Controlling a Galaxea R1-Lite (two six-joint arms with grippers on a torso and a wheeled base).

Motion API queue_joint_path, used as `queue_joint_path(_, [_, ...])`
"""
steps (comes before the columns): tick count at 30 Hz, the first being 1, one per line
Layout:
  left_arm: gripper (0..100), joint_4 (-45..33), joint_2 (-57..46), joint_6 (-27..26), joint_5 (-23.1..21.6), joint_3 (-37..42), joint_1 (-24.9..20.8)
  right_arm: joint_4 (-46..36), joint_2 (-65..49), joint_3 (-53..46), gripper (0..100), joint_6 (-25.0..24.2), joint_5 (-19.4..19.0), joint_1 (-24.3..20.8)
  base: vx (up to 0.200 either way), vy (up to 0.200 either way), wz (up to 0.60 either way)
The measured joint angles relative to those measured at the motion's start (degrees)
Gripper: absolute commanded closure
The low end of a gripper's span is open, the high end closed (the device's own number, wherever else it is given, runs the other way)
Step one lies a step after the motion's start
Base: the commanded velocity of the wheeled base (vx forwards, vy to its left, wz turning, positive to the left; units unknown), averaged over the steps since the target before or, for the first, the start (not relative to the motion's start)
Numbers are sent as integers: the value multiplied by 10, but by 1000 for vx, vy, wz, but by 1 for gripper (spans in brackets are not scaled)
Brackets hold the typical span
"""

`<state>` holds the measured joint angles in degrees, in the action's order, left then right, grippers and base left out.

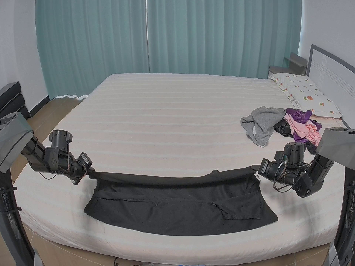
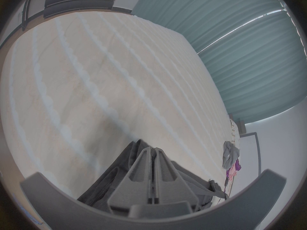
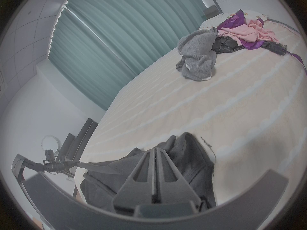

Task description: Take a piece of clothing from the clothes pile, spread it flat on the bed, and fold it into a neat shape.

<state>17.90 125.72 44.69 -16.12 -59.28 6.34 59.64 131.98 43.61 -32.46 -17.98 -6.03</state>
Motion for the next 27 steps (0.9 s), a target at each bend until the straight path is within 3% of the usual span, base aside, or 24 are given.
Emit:
queue_joint_path(7, [100, 0, -9, -35, -1, 47, 0, 36, 0, -69, 100, 25, -30, 5, 0, 0, 0])
queue_joint_path(16, [100, 0, -8, -60, 0, 75, -1, 40, 21, -106, 100, 64, -36, 10, 0, 0, 0])
queue_joint_path(17, [0, 0, -8, -62, 0, 77, -1, 39, 24, -108, 100, 65, -36, 10, 0, 0, 0])
queue_joint_path(20, [0, -1, -7, -63, 0, 82, -2, 38, 29, -110, 100, 66, -36, 11, 0, 0, 0])
queue_joint_path(21, [0, -1, -7, -63, 0, 83, -2, 36, 30, -110, 0, 67, -36, 11, 0, 0, 0])
queue_joint_path(27, [0, -2, -7, -62, 1, 87, -4, 38, 29, -106, 0, 65, -37, 11, 0, 0, 0])
